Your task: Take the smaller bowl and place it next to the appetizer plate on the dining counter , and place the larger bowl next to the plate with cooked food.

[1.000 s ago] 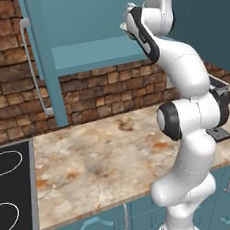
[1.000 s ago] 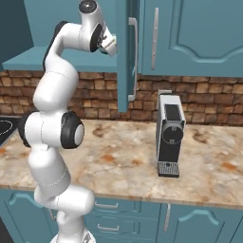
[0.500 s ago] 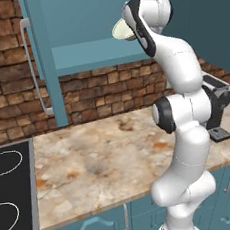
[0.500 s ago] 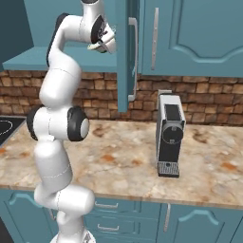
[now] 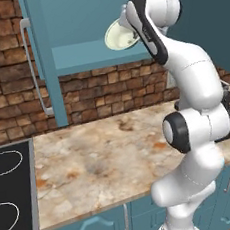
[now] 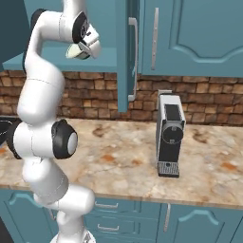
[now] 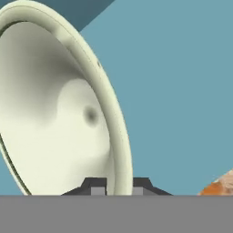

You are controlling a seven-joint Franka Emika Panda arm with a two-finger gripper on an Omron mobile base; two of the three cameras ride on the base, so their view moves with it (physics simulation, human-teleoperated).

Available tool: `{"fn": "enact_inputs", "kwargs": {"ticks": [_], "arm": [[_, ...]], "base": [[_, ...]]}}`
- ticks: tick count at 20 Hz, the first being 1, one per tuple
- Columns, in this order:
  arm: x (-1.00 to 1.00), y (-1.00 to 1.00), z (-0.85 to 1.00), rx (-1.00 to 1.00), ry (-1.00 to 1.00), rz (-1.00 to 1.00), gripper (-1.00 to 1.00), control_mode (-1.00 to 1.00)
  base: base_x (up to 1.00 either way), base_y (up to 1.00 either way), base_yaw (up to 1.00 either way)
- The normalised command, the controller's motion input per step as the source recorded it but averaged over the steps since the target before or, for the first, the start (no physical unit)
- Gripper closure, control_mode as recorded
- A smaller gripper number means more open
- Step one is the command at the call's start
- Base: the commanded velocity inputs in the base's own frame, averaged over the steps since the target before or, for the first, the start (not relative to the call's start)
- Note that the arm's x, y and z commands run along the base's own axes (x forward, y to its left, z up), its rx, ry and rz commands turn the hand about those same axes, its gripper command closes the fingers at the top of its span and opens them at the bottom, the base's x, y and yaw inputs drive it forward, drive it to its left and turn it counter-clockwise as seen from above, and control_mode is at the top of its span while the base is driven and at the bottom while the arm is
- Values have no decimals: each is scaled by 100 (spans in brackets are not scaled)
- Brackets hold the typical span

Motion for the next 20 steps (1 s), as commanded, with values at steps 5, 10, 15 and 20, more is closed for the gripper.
{"fn": "enact_inputs", "kwargs": {"ticks": [5, 10, 15, 20], "arm": [[-100, 10, -41, 0, -31, 17, 100, -100], [-100, 2, 0, 8, 1, 19, 100, -100], [-100, 1, 5, 15, 5, 20, 100, -100], [-87, -17, -34, 0, 1, 9, 100, -100]], "base": [[0, 0, 0], [0, 0, 0], [0, 0, 0], [0, 0, 0]]}}
